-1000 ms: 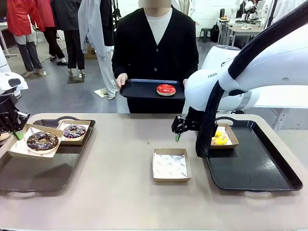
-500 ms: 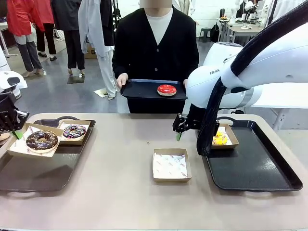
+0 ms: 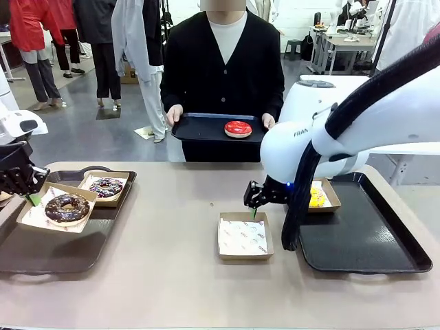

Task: Individually package the donuts and arrange them on the tray.
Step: Place the picked Paper togo box on the Handle tray while simultaneously picking up another Paper togo box from the table with the other hand.

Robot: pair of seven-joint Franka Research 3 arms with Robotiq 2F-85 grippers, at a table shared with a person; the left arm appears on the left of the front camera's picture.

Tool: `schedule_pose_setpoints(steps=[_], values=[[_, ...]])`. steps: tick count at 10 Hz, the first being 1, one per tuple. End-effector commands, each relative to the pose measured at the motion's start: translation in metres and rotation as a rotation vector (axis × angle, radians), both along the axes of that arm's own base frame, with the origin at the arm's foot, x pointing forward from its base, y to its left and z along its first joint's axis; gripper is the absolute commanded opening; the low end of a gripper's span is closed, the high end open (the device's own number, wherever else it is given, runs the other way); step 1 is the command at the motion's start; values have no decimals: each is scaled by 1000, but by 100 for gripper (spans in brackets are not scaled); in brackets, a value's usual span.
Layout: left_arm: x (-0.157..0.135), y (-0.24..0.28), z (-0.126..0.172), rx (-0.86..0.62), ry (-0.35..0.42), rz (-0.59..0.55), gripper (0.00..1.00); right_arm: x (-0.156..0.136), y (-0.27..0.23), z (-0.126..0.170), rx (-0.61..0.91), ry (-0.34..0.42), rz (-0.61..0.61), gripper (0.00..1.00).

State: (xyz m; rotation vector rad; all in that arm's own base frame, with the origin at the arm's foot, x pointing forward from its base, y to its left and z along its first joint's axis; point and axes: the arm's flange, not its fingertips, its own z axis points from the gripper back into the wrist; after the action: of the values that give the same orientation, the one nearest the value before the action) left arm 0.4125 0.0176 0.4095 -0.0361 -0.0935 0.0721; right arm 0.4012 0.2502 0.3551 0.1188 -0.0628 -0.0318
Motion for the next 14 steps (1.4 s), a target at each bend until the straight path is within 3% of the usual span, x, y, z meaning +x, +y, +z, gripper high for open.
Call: schedule_pose_setpoints(steps=[1, 5, 10, 11, 12, 13, 14], values=[[0, -8, -11, -19, -9, 19, 1, -4, 5, -14, -23, -50, -43, 100], [4, -12, -22, -14, -19, 17, 1, 7, 6, -35, -7, -50, -67, 100], [7, -12, -25, -17, 3, -2, 1, 9, 4, -37, -2, -29, -66, 100], [8, -13, -26, -23, 2, 0, 1, 9, 4, -37, -4, -30, -58, 42], [9, -13, -28, -22, 9, -3, 1, 9, 4, -37, -5, -31, -56, 41], [9, -16, -31, -13, 16, -4, 1, 9, 4, -37, -5, -30, -59, 0], [9, -16, -35, -15, 25, -3, 1, 8, 5, -36, -5, -30, -60, 36]])
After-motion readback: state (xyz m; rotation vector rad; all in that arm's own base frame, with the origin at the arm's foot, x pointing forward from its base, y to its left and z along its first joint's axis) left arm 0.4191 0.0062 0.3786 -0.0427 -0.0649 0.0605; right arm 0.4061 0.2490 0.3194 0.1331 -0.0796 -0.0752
